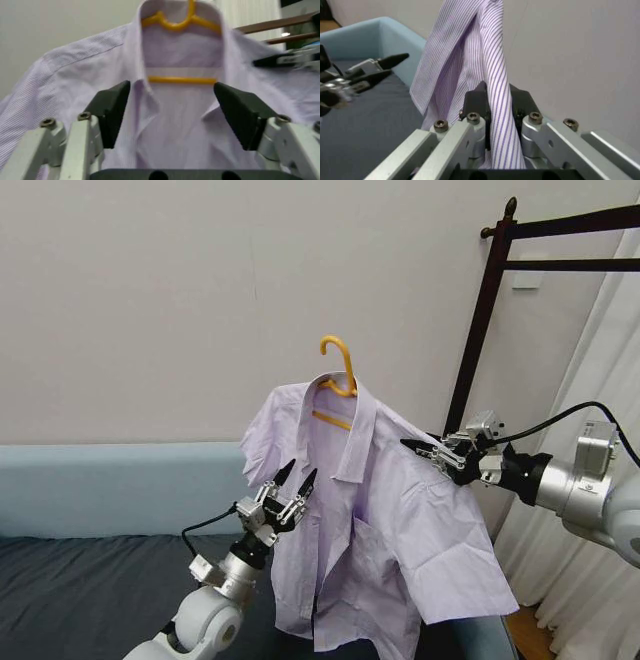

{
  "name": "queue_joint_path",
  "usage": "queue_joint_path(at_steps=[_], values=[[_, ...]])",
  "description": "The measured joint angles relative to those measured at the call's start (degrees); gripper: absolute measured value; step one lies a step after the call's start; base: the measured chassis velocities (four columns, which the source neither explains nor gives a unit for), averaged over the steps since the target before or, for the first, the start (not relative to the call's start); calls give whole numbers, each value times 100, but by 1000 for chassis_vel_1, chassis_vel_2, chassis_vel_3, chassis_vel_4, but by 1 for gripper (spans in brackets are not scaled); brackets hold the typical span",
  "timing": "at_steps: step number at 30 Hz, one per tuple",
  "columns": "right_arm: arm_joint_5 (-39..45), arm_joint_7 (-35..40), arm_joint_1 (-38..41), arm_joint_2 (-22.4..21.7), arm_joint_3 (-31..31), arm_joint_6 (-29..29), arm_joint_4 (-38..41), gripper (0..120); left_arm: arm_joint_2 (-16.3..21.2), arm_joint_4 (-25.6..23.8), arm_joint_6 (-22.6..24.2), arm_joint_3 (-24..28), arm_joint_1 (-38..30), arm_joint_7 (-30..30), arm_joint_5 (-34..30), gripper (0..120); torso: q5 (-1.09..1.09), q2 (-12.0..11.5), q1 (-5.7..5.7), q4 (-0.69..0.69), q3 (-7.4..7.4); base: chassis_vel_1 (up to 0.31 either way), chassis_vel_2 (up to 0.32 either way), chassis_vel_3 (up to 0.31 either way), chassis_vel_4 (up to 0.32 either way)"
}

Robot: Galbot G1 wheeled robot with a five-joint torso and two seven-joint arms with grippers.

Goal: Pick up the clothes from the sofa and hang them on the clothes hanger.

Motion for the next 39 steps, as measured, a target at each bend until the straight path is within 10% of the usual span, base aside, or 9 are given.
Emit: queue_joint_path(at_steps=[7,17,39], values=[[-110,-108,3,32,-3,-5,11,7,95,67,63,3,-165,844,-229,98,0,0,0,0,0,0,0,0,0],[-155,-180,-1,39,19,16,29,7,-253,633,63,476,-786,539,632,98,1,0,0,-2,0,0,0,0,0],[-204,-228,-30,58,23,52,-3,7,-552,862,-21,601,-1180,480,554,19,1,0,0,-1,0,0,0,0,0]])
